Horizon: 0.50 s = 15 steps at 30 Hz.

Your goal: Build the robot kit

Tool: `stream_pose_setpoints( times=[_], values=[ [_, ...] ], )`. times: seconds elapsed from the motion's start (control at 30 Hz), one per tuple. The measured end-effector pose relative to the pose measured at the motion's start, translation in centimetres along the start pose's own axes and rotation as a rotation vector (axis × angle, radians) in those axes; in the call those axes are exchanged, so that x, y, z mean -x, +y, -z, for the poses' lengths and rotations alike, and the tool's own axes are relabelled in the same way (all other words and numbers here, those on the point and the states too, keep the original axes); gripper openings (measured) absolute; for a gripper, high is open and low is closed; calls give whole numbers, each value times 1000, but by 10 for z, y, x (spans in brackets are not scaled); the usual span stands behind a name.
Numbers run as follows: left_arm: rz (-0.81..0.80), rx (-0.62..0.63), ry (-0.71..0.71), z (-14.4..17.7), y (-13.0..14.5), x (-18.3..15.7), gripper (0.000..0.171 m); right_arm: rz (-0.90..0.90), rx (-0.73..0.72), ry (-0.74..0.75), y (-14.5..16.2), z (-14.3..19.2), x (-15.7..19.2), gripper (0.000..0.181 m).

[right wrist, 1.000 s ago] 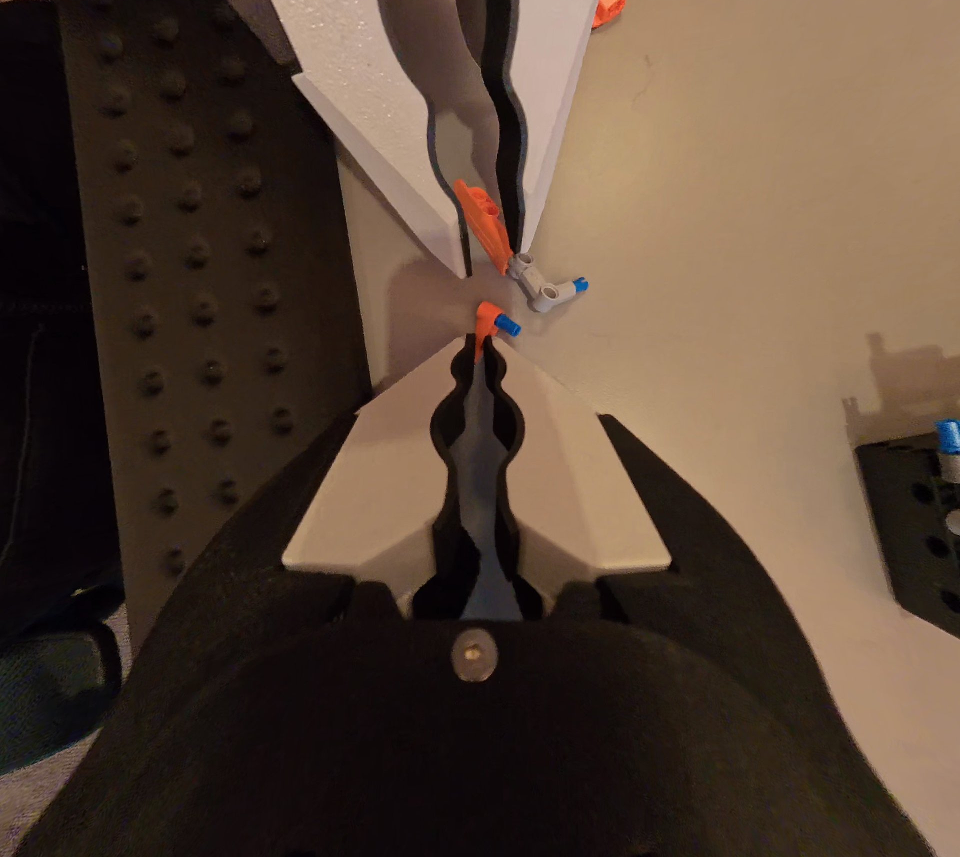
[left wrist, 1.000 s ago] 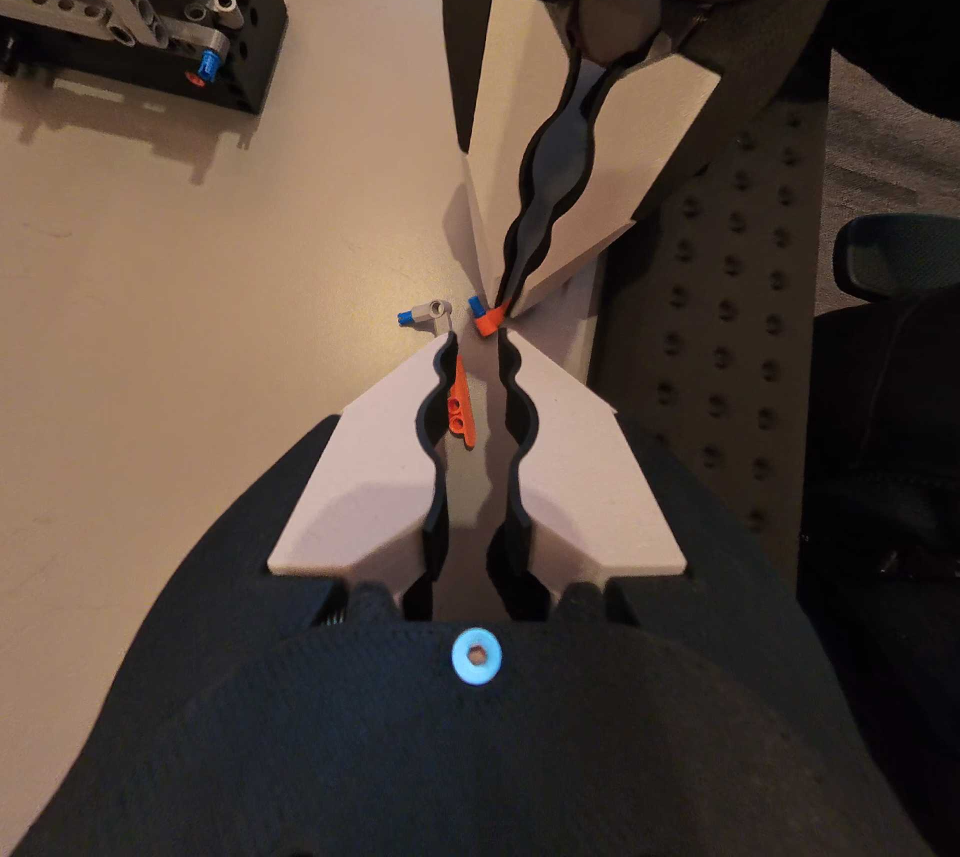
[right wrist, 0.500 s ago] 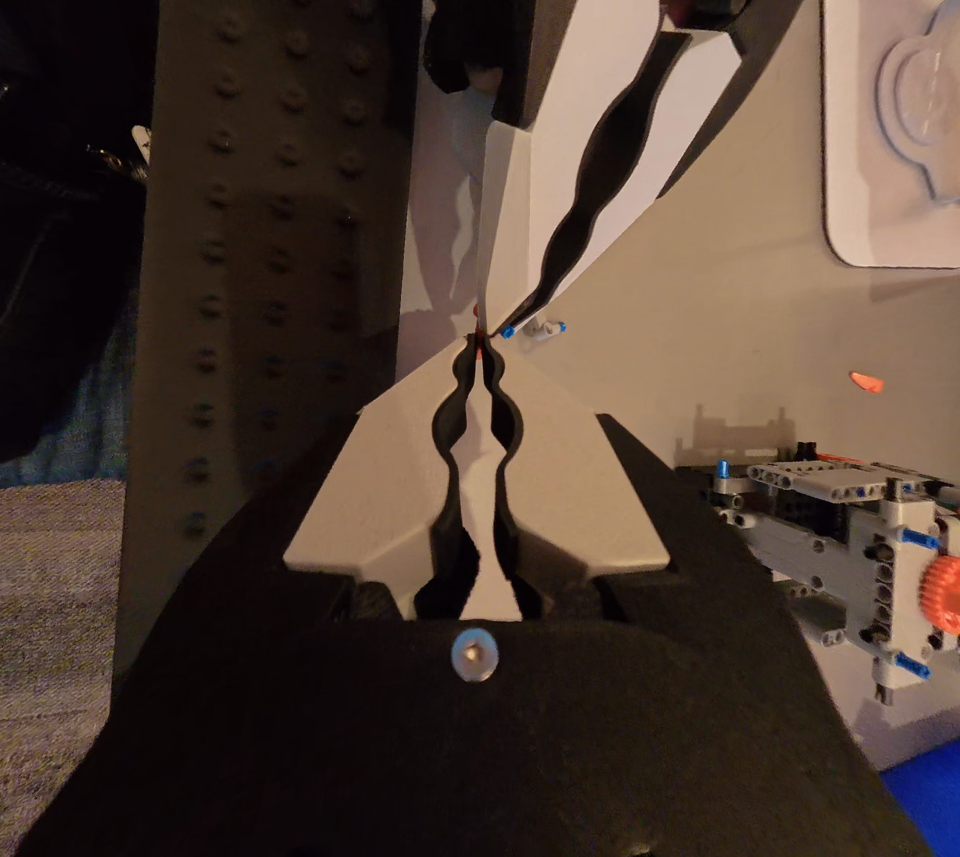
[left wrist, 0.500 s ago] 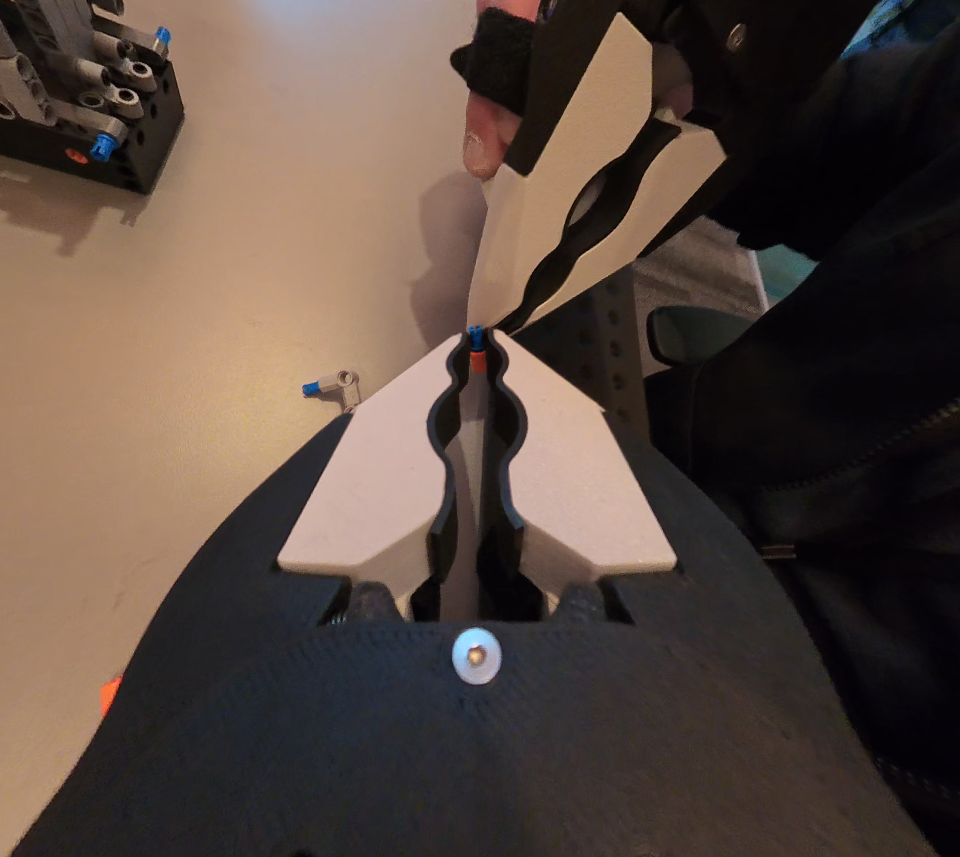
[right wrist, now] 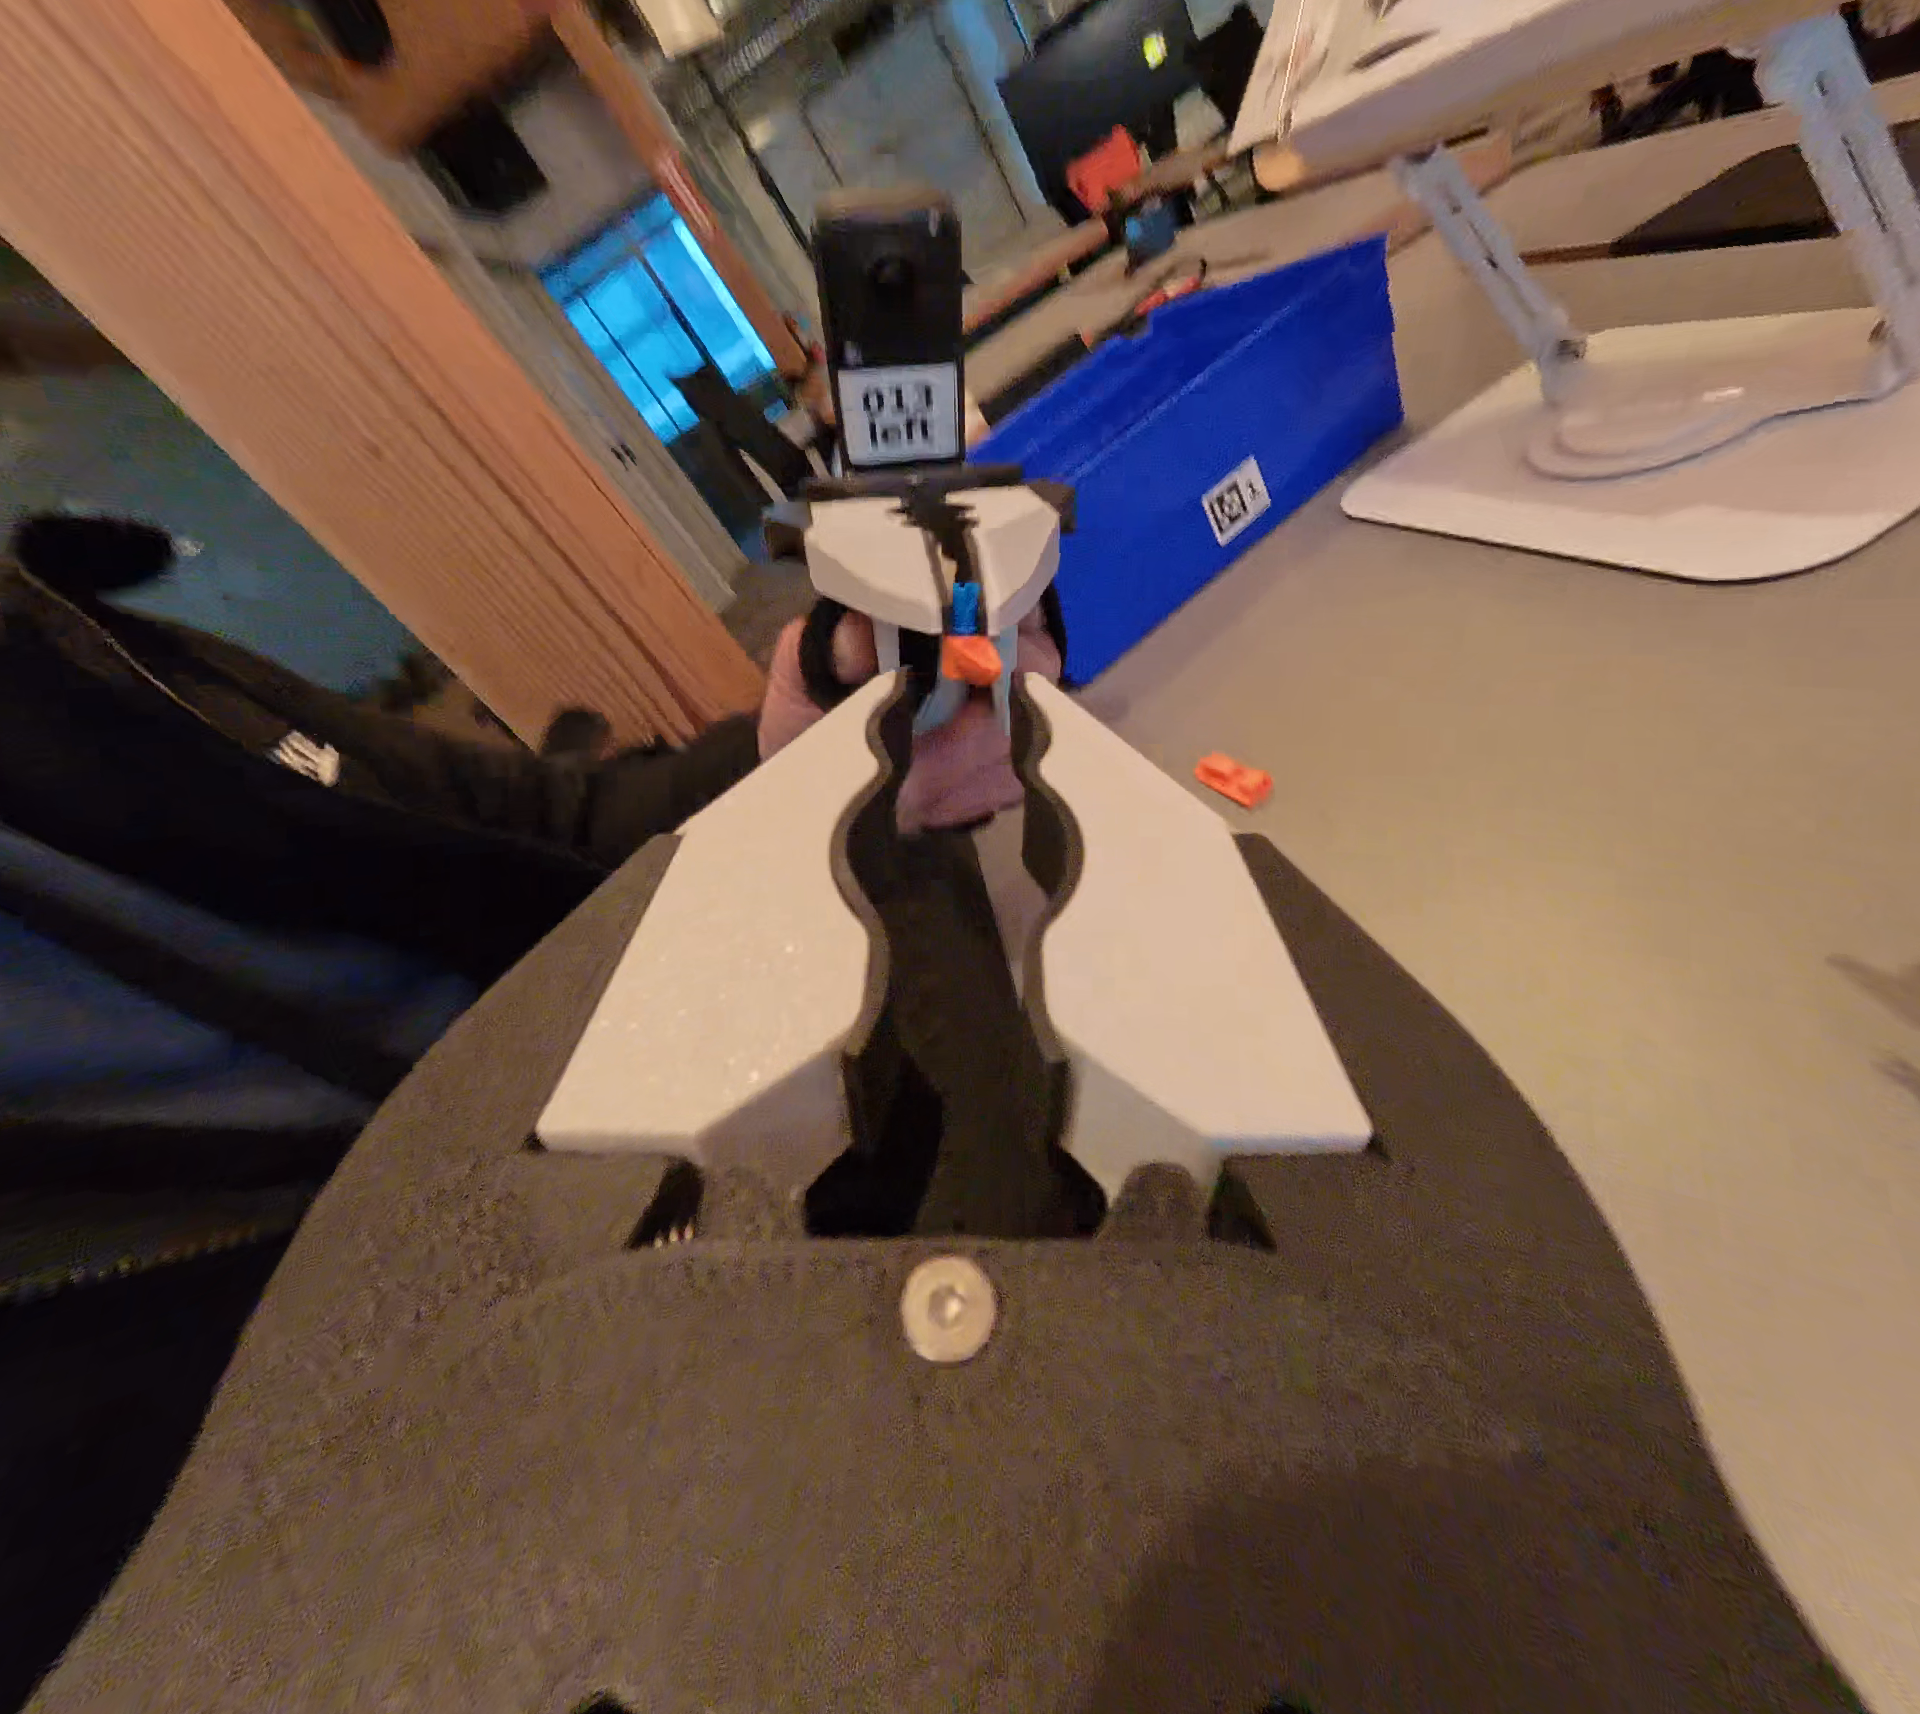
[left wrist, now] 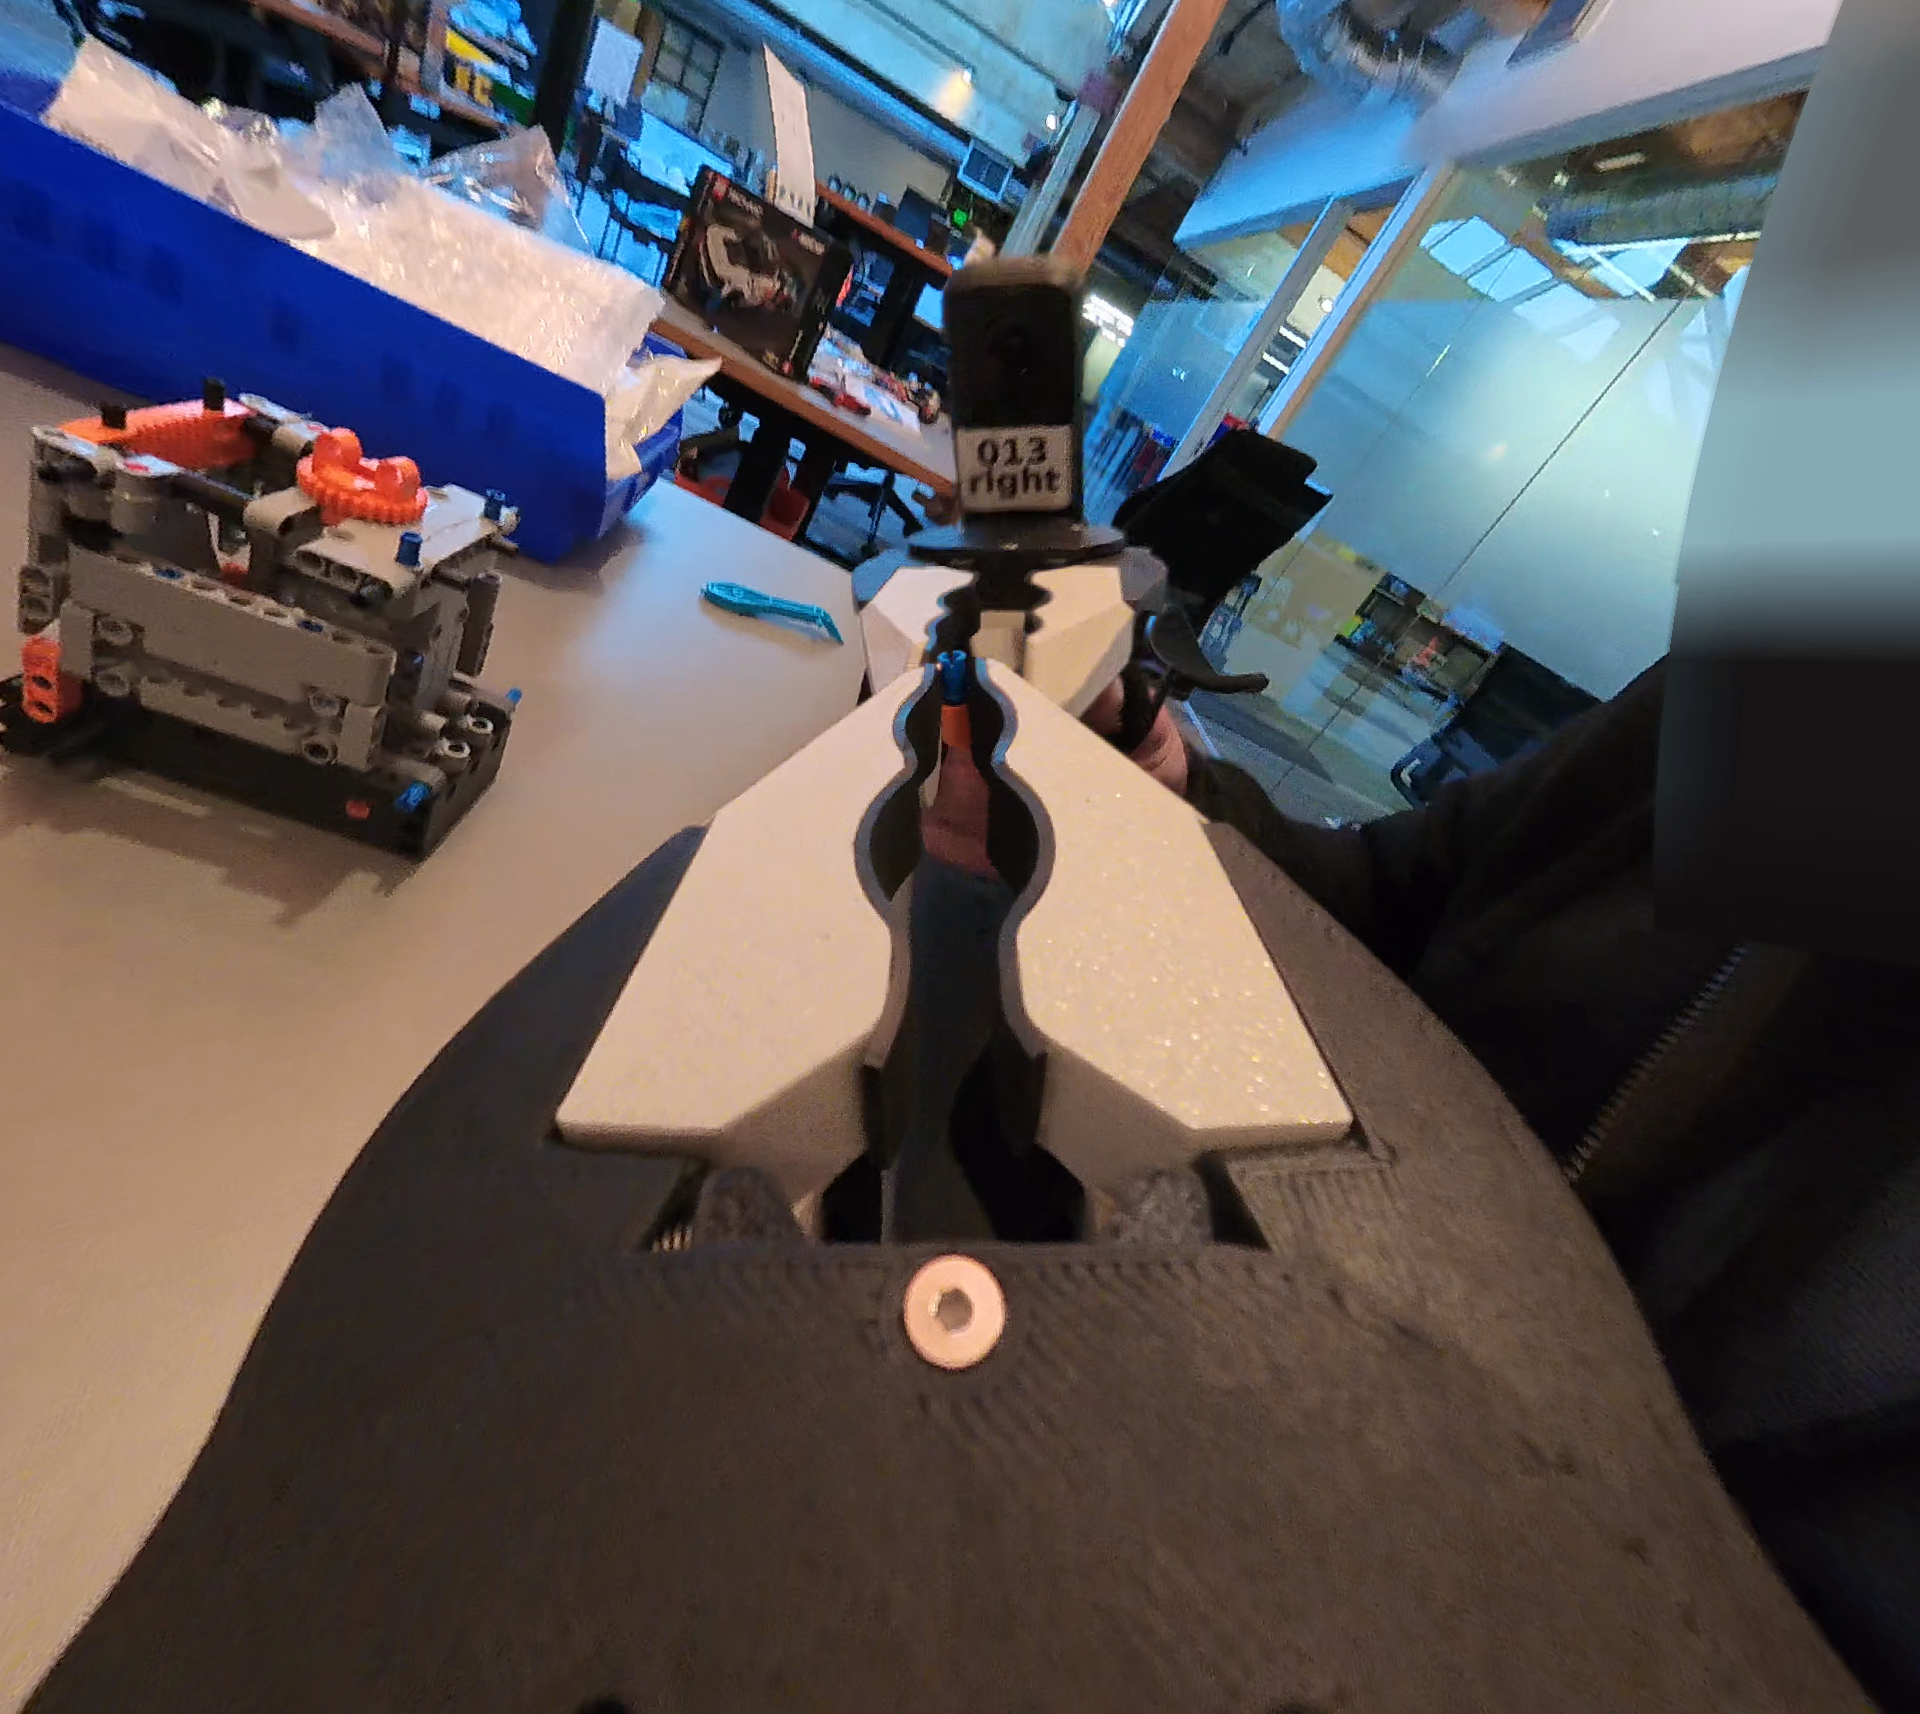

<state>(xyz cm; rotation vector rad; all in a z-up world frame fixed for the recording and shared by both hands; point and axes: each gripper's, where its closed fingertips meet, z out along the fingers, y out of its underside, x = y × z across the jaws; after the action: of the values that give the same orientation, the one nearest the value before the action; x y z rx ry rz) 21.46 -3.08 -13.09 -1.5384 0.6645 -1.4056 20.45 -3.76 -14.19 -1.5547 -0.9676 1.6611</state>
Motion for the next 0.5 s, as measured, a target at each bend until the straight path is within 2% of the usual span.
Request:
stream_pose_setpoints(
  times=[0.1, 0.3, 0.4, 0.5],
  values=[
    [-6, -41, 9, -2, -3, -3, 3, -65, -100, -44, -9, 1, 0, 11],
    [-3, -98, 32, -6, -8, -8, 3, -46, -137, -95, -12, -1, 8, 5],
    [-11, -67, 31, -6, -5, -8, 3, -5, -68, -61, -9, 0, 7, 4],
    [-38, -25, 29, -7, 0, -10, 3, 65, 64, -20, -4, 3, 8, 5]
  ],
)
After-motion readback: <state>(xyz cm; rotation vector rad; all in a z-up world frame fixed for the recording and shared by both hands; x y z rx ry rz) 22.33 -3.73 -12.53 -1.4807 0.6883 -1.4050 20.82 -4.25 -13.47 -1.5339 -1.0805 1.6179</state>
